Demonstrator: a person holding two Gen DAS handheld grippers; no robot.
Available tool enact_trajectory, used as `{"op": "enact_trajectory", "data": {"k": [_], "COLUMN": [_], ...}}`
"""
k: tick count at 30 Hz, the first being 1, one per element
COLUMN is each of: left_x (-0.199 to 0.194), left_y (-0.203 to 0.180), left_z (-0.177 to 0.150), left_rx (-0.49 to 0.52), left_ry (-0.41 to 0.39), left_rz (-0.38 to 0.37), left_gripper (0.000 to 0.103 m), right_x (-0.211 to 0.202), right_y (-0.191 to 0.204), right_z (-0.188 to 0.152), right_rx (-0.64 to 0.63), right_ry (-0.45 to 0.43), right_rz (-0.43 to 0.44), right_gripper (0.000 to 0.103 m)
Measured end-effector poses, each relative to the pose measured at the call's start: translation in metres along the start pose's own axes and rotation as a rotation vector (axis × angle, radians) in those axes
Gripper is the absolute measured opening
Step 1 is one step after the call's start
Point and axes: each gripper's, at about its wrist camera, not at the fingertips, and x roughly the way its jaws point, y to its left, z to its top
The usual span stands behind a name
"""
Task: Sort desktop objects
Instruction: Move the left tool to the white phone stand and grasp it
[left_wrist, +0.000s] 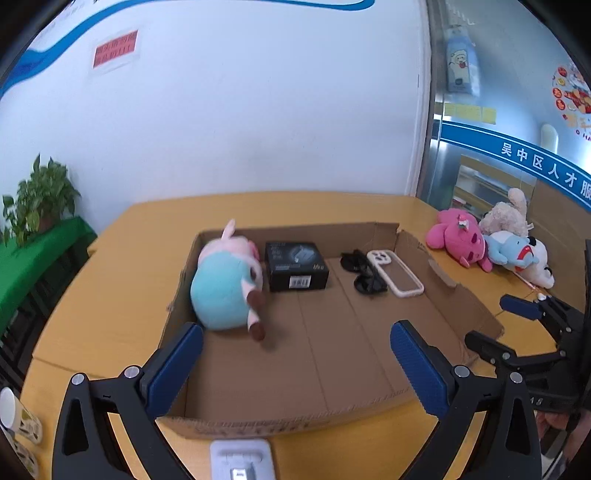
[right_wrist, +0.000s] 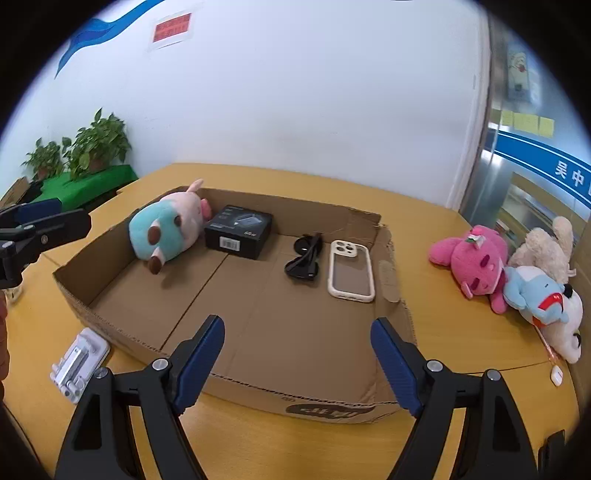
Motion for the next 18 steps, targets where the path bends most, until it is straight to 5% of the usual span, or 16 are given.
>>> {"op": "enact_trajectory", "data": {"k": [6,12,18], "left_x": [-0.008,0.012,0.035], "left_y": [0.056,0.095,0.114], "left_z": [-0.046,-0.090,-0.114], "left_rx": [-0.061,-0.147,-0.235], "left_ry": [0.124,0.271,0.353], "left_rz": [-0.039,-0.075,-0.170], "left_gripper": [0.103,0.102,0.101], "right_x": [-0.002,0.026,0.038], "right_y": [0.046,0.148,0.197], "right_z": [-0.027,-0.081,-0.092], "right_rx": [-0.113,-0.251,-0.276], "right_ry": [0.060,0.227,0.246], "right_rz": [0.216,0.580,0.676], "right_gripper": [0.082,0.081,0.081]}}
